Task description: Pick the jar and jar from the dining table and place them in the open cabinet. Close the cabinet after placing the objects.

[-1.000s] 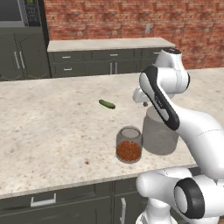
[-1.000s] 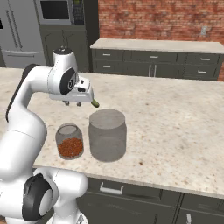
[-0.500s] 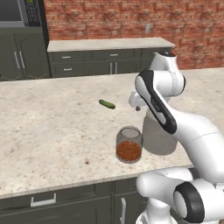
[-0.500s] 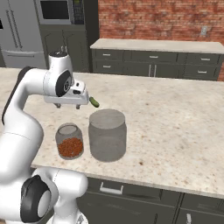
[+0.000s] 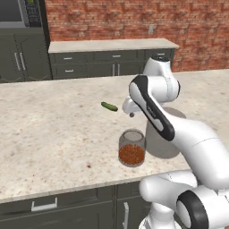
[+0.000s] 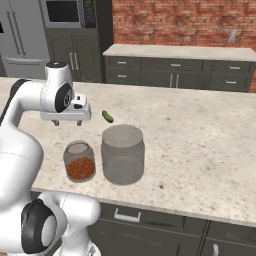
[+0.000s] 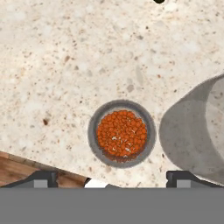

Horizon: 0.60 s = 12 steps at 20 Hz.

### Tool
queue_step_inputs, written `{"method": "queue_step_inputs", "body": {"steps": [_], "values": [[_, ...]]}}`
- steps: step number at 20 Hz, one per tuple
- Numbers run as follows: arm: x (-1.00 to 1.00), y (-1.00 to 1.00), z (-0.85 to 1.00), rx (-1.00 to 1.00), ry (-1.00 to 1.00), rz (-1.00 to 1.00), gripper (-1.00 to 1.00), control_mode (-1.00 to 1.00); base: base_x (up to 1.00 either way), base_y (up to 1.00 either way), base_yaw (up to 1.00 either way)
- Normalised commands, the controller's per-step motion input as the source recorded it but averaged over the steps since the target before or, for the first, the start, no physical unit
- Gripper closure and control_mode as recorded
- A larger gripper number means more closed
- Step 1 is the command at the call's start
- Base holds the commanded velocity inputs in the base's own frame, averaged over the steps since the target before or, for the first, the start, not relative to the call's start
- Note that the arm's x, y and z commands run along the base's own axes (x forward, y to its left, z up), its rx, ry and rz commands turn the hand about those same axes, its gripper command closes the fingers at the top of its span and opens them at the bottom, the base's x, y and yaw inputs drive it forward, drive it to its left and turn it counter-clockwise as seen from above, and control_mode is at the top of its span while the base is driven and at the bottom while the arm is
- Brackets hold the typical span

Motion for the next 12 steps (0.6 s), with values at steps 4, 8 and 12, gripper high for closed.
{"method": "queue_step_inputs", "body": {"steps": [4, 8, 12], "values": [[0.0, 0.33, -0.2, 0.0, 0.0, 0.07, -1.0, -1.0, 0.0, 0.0, 0.0], [0.0, 0.32, -0.21, 0.0, 0.0, 0.05, -1.0, -1.0, 0.0, 0.0, 0.0], [0.0, 0.15, -0.14, 0.0, 0.0, 0.01, -1.0, -1.0, 0.0, 0.0, 0.0]]}}
